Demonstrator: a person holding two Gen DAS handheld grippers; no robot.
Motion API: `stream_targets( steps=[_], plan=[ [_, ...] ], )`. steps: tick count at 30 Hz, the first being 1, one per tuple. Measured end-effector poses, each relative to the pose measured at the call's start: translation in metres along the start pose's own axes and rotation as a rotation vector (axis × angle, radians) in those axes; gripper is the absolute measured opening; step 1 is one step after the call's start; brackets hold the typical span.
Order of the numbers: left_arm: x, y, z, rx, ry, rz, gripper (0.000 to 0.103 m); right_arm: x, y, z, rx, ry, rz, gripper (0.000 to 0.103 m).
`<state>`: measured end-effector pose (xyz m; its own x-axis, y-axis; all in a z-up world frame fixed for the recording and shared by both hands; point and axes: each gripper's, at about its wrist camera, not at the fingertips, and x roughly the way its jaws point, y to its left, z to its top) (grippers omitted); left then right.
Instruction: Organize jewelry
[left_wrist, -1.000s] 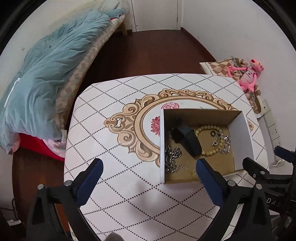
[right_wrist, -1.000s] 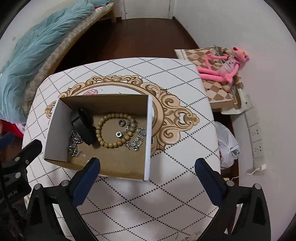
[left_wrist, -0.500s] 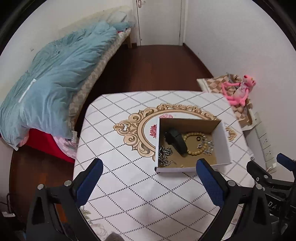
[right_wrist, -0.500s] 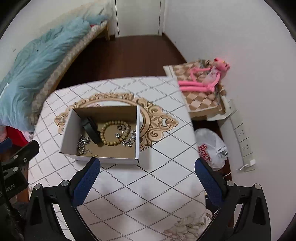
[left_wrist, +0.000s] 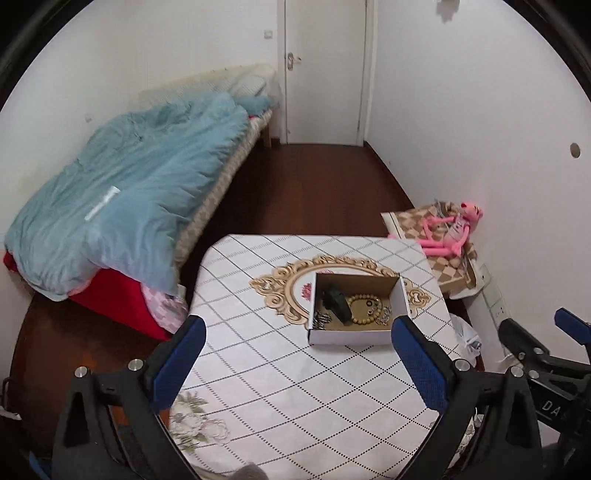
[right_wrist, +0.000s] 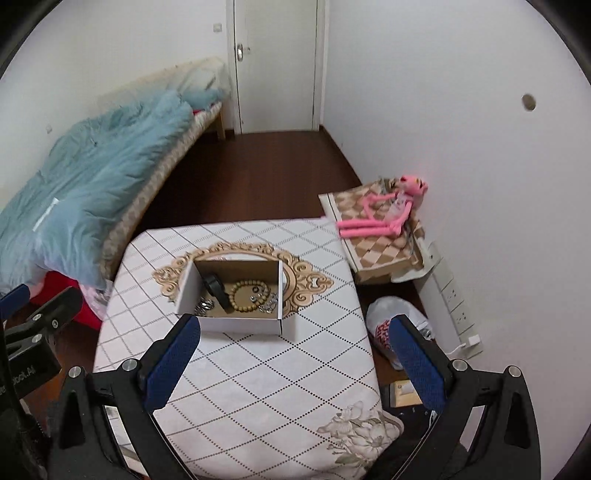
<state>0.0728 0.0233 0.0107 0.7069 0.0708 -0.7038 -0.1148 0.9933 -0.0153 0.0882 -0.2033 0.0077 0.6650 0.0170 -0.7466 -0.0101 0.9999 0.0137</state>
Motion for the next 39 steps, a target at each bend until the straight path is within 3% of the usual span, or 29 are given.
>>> stream_targets(
  steps=[7, 17, 28, 39],
  plan=[
    [-0.041, 0.004, -0.005, -0.001, -0.019, -0.004, 0.103, -0.060, -0.001, -0.005, -0.003, -0.075, 0.001, 0.103],
    [-0.066, -0.001, -0.016, 0.009, -0.011, -0.004, 0.103, -0.093, -0.004, -0.016, 0.001, -0.094, -0.016, 0.103],
    [-0.047, -0.005, -0.017, 0.011, 0.026, 0.007, 0.103, -0.079, -0.006, -0.017, 0.010, -0.051, -0.014, 0.103],
    [0.009, -0.009, -0.002, 0.012, 0.103, 0.037, 0.103, -0.020, -0.004, 0.004, -0.001, 0.016, -0.045, 0.103]
  ],
)
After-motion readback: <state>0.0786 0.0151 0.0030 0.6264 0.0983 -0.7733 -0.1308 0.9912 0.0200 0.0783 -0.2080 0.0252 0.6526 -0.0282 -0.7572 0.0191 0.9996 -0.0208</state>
